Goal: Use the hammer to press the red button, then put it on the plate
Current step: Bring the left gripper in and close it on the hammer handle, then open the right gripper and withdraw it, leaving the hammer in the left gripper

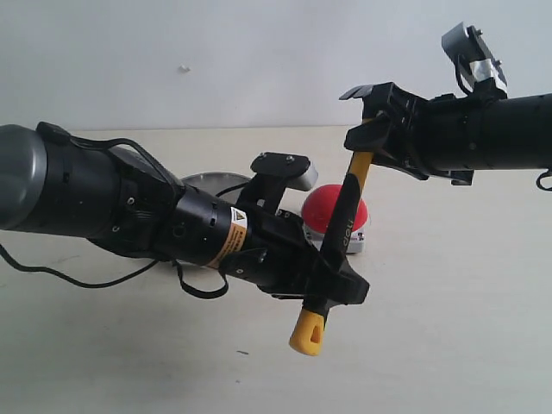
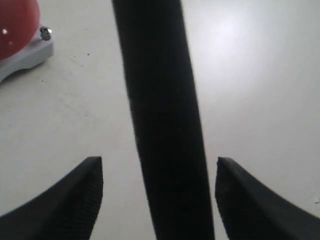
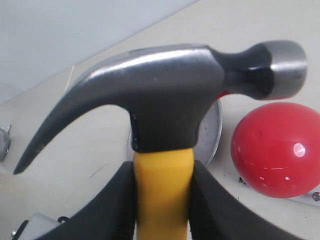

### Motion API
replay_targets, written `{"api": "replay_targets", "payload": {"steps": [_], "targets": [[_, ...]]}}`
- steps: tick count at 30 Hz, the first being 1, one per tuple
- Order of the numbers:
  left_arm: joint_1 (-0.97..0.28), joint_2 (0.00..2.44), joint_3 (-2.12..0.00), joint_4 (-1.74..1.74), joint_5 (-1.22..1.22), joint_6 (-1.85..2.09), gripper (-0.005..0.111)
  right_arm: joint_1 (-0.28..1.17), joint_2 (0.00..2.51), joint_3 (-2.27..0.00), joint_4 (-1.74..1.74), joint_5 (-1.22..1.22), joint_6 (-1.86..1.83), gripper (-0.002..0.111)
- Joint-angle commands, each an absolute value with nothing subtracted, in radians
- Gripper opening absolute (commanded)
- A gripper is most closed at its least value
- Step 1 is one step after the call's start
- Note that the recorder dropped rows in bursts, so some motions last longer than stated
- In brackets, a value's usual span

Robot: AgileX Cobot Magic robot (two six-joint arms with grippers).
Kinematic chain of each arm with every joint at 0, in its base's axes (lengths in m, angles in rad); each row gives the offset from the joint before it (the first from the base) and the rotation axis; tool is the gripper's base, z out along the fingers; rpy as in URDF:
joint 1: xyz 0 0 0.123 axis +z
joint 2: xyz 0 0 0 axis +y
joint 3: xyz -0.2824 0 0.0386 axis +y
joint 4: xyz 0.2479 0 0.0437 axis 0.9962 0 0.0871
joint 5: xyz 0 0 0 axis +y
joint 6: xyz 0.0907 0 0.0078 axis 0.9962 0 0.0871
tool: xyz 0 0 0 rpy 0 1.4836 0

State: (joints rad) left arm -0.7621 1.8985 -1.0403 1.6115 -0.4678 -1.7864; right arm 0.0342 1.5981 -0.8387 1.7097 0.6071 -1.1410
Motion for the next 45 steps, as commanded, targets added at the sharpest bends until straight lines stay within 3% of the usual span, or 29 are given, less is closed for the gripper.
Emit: {"api": "replay_targets", "payload": {"steps": [1,16,19,25,29,38,45], "targets": [[-0.767,1.897,-1.059,1.596,-0.450,-1.796,0.063,0.036,1.582,-0.854,1.744,0.642,-1.157,0.000],[-0.767,1.960,-1.096,1.587,-0.438,-1.810,0.061,0.036,1.582,-0.854,1.744,0.660,-1.157,0.000],[-0.767,1.969,-1.103,1.585,-0.425,-1.814,0.049,0.036,1.582,-0.854,1.744,0.661,-1.157,0.000],[-0.765,1.947,-1.105,1.590,-0.421,-1.810,0.000,0.036,1.582,-0.854,1.744,0.658,-1.155,0.000],[-0.765,1.938,-1.105,1.584,-0.416,-1.810,0.000,0.036,1.582,-0.854,1.744,0.653,-1.113,0.001],[-0.765,1.927,-1.105,1.587,-0.395,-1.814,0.000,0.036,1.582,-0.854,1.579,0.628,-0.967,0.042],[-0.765,1.897,-1.105,1.588,-0.395,-1.814,0.000,0.036,1.582,-0.854,1.350,0.623,-0.842,0.056]]}}
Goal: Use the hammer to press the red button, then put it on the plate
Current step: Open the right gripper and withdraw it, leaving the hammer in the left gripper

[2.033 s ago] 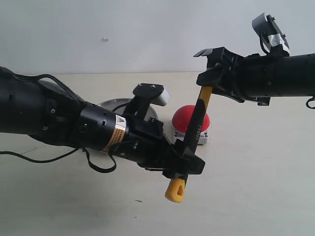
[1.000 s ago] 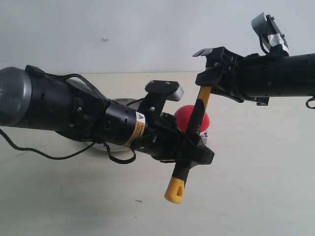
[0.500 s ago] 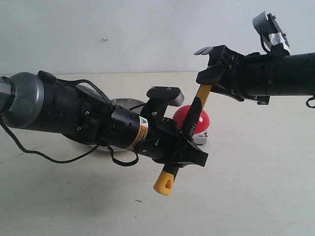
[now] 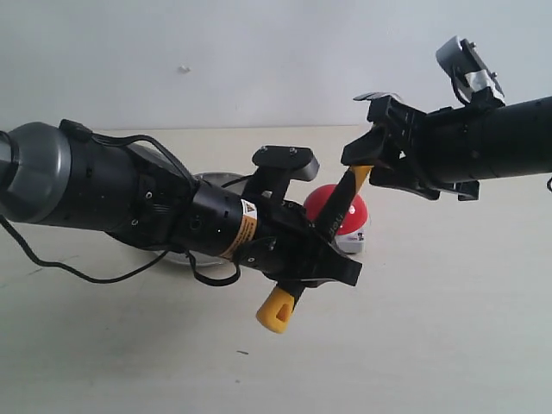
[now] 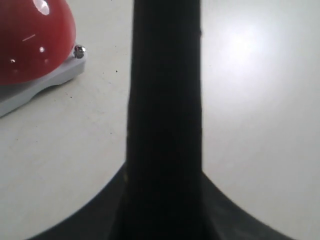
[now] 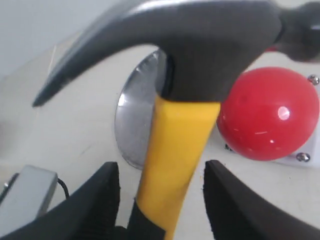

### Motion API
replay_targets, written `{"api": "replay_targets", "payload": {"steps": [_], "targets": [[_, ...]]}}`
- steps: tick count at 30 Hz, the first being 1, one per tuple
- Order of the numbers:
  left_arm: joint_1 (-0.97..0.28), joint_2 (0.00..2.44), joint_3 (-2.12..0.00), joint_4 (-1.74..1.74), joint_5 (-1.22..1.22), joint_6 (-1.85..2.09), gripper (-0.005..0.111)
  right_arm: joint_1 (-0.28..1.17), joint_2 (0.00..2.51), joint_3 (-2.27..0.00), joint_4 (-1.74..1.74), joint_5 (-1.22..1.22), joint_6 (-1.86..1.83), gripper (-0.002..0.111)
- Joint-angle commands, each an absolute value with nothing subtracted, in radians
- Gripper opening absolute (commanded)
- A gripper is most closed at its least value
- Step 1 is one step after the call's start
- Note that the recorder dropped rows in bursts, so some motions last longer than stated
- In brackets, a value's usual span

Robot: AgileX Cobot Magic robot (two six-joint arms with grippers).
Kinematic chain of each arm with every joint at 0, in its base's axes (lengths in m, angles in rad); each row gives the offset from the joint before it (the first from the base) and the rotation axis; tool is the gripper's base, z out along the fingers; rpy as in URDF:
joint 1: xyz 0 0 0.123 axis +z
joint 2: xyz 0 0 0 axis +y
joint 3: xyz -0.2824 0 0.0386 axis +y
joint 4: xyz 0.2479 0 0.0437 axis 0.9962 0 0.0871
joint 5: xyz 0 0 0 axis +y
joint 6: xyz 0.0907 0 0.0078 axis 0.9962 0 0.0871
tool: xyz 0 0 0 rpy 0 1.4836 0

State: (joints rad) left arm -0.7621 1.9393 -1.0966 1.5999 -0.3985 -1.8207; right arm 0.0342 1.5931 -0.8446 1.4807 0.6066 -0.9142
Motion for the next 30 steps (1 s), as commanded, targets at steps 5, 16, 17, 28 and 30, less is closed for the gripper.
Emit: {"api": "replay_targets", "payload": {"steps": [5,16,17,28,30], "targets": [[-0.765,1.886,-1.105,1.588,-0.395,-1.814,0.000,0.036,1.576,-0.854,1.237,0.632,-0.766,0.060],[-0.763,1.886,-1.105,1.588,-0.395,-1.816,0.000,0.036,1.368,-0.854,1.078,0.577,-0.646,0.063],[-0.761,1.886,-1.105,1.588,-0.395,-1.816,0.000,0.036,1.346,-0.854,1.056,0.578,-0.629,0.062],[-0.717,1.808,-1.105,1.744,-0.401,-1.999,0.000,0.036,0.897,-0.754,0.645,0.529,-0.388,0.011],[-0.704,1.787,-1.105,1.744,-0.425,-2.001,0.000,0.036,0.788,-0.709,0.636,0.528,-0.388,0.000]]}}
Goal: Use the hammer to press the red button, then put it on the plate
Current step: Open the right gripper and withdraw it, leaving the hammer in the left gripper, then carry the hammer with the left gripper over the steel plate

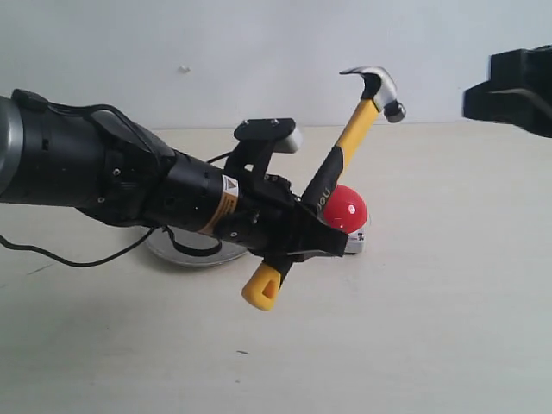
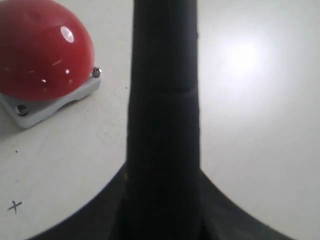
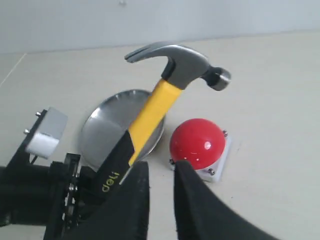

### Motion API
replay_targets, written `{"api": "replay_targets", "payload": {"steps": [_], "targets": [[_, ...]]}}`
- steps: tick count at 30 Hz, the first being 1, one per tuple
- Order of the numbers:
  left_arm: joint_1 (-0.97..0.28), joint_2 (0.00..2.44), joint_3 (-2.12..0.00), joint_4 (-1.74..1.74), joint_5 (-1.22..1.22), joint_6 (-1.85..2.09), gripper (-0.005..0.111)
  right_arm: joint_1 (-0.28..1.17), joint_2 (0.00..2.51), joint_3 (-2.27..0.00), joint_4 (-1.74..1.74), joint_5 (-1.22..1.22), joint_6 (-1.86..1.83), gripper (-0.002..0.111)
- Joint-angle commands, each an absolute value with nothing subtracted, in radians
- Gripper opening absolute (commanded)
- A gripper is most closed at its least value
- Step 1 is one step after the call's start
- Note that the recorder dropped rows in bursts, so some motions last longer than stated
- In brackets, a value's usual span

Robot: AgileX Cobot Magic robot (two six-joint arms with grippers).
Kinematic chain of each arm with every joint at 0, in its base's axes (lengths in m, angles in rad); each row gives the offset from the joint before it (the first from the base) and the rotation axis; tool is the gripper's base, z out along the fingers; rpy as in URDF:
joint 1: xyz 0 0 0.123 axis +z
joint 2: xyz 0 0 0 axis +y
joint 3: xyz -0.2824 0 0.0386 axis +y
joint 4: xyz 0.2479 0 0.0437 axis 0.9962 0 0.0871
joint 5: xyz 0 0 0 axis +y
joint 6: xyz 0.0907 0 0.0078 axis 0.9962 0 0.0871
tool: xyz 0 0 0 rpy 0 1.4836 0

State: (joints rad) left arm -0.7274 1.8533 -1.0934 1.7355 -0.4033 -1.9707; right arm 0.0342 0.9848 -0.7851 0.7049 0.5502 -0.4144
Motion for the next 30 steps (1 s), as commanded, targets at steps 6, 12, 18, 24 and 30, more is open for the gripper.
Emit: {"api": "replay_targets", "payload": {"steps": [6,12,18,24,30], "targets": [[-0.690,1.729,-1.105,1.744,-0.438,-1.979,0.000,0.036,0.442,-0.620,0.519,0.586,-0.289,0.000],[-0.624,1.673,-1.105,1.744,-0.448,-1.921,0.000,0.036,0.187,-0.595,0.305,0.715,-0.108,0.000],[-0.557,1.648,-1.092,1.744,-0.437,-1.642,0.000,0.036,0.094,-0.595,0.170,0.805,-0.039,0.000],[-0.558,1.616,-1.092,1.744,-0.147,-1.369,0.000,0.036,0.094,-0.595,0.165,0.814,-0.039,0.000],[-0.561,1.616,-1.092,1.726,0.158,-1.307,0.000,0.036,0.094,-0.595,0.156,0.824,-0.039,0.000]]}}
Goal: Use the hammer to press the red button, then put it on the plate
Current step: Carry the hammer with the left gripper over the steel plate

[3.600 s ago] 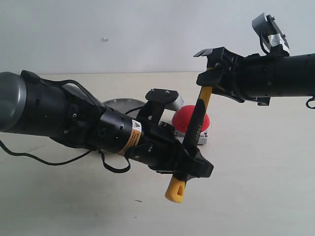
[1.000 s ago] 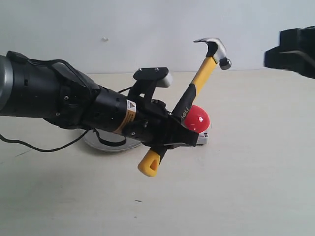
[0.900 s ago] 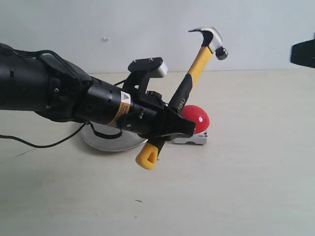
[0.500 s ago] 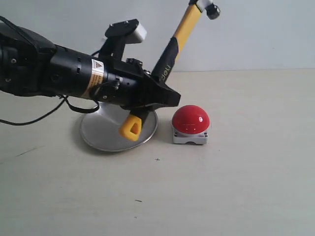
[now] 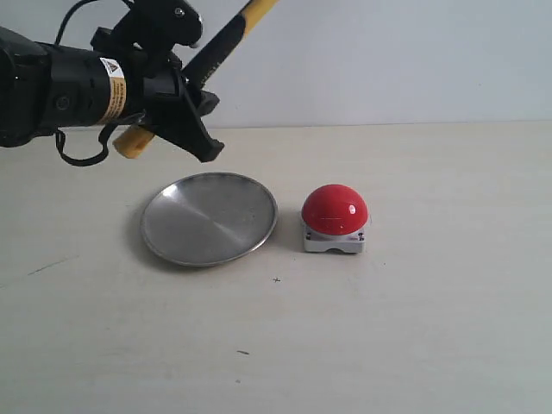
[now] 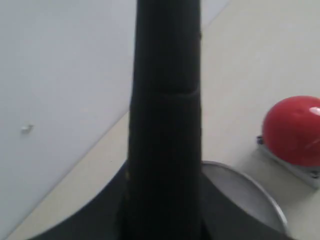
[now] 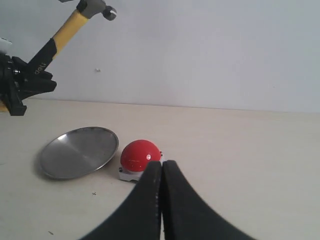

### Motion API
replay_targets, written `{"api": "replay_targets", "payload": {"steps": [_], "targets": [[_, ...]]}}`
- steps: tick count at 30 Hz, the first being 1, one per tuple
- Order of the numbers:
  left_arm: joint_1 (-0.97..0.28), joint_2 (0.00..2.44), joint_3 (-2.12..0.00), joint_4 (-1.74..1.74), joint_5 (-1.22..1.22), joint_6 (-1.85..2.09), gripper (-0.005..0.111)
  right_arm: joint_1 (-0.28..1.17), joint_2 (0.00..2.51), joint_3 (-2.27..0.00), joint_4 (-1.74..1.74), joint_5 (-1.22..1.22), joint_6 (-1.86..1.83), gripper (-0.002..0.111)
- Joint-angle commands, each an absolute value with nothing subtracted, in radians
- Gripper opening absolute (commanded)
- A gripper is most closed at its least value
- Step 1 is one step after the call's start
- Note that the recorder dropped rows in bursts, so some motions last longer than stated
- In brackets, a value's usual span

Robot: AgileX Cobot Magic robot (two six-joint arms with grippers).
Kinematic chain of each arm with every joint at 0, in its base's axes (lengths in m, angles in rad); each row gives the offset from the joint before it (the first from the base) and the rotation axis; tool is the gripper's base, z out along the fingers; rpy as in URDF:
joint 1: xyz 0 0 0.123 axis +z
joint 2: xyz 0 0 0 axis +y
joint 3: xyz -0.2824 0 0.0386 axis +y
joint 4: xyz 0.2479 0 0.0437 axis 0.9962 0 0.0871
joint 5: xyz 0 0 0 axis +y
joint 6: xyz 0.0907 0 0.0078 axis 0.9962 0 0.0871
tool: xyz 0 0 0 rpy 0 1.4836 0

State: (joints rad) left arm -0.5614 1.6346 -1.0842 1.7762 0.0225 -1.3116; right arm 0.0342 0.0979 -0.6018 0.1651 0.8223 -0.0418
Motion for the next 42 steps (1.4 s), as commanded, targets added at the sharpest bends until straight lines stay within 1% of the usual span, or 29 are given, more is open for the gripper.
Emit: {"api": "replay_targets", "payload": {"steps": [1,3,7,10,15,22,27,30,36,42], "targets": [[-0.561,1.616,-1.092,1.705,0.199,-1.278,0.000,0.036,0.094,-0.595,0.156,0.824,-0.039,0.000],[-0.561,1.616,-1.092,1.627,0.298,-1.152,0.000,0.036,0.094,-0.595,0.156,0.824,-0.039,0.000],[-0.561,1.618,-1.092,1.368,0.513,-0.769,0.000,0.036,0.094,-0.595,0.156,0.824,-0.041,0.000],[-0.561,1.616,-1.094,1.146,0.605,-0.520,0.000,0.036,0.094,-0.595,0.156,0.824,-0.043,0.000],[-0.561,1.593,-1.110,0.620,0.702,-0.145,0.000,0.036,0.094,-0.595,0.156,0.824,-0.043,0.000],[-0.561,1.538,-1.118,0.048,0.776,0.152,0.000,0.036,0.094,-0.595,0.145,0.880,-0.043,0.000],[-0.561,1.517,-1.113,-0.282,0.787,0.374,0.000,0.036,0.094,-0.595,0.140,0.904,-0.043,0.000],[-0.587,1.513,-1.096,-0.377,0.787,0.465,0.000,0.036,0.094,-0.595,0.138,0.918,-0.043,0.000],[-0.697,1.513,-1.056,-0.326,0.713,0.476,0.000,0.036,0.094,-0.595,0.138,0.927,-0.043,0.000],[-0.709,1.540,-1.056,-0.322,0.662,0.455,0.000,0.036,0.094,-0.595,0.140,0.929,-0.043,0.000]]}}
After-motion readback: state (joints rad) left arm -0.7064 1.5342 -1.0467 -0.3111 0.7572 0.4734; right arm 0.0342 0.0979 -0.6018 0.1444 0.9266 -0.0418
